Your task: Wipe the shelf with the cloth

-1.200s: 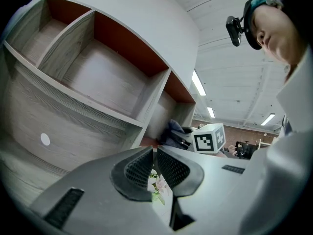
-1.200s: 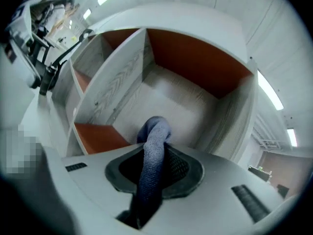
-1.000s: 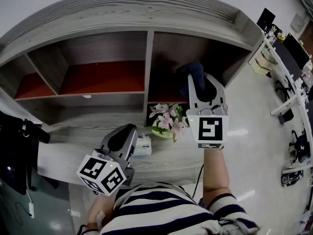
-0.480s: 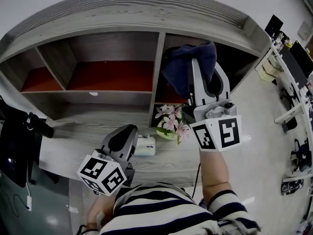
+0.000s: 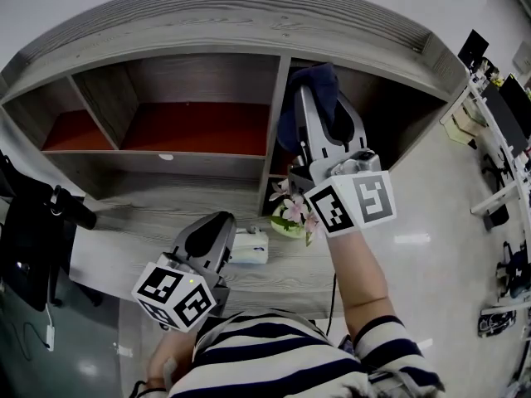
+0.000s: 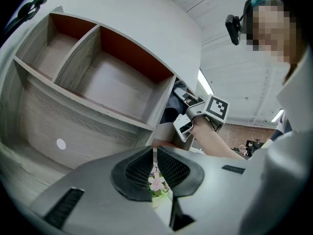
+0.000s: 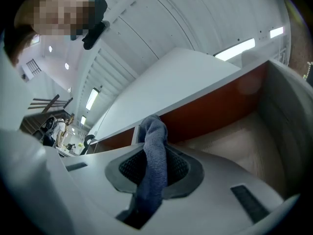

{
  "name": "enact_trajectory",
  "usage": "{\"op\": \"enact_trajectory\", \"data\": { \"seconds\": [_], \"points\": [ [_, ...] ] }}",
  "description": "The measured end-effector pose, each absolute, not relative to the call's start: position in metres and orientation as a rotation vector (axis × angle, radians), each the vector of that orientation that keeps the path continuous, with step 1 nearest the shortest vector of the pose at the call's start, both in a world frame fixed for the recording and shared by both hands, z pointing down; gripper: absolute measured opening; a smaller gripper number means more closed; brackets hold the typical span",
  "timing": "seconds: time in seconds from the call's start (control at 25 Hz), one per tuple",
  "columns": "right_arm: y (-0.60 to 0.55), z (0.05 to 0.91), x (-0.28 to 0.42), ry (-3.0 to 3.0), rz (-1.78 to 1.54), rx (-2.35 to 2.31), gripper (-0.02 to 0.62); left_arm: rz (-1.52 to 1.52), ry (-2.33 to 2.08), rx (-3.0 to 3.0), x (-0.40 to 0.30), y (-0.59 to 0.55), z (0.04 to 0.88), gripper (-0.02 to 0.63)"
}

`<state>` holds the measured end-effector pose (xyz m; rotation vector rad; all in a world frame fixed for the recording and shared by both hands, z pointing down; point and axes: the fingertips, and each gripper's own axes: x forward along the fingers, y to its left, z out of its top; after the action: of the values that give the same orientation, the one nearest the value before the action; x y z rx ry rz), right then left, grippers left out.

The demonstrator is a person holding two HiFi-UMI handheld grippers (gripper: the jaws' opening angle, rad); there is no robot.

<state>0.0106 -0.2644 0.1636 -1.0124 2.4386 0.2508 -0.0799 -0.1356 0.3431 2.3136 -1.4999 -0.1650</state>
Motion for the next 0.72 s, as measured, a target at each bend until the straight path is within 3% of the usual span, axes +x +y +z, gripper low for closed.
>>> {"op": "enact_trajectory", "data": {
  "seconds": [0.72],
  "points": [
    [-0.306, 0.228, -0.009, 2.672, -0.185, -1.092, 0.08, -0.162, -1.497, 2.303, -0.081, -0.136, 0.348, 0.038]
  ]
}}
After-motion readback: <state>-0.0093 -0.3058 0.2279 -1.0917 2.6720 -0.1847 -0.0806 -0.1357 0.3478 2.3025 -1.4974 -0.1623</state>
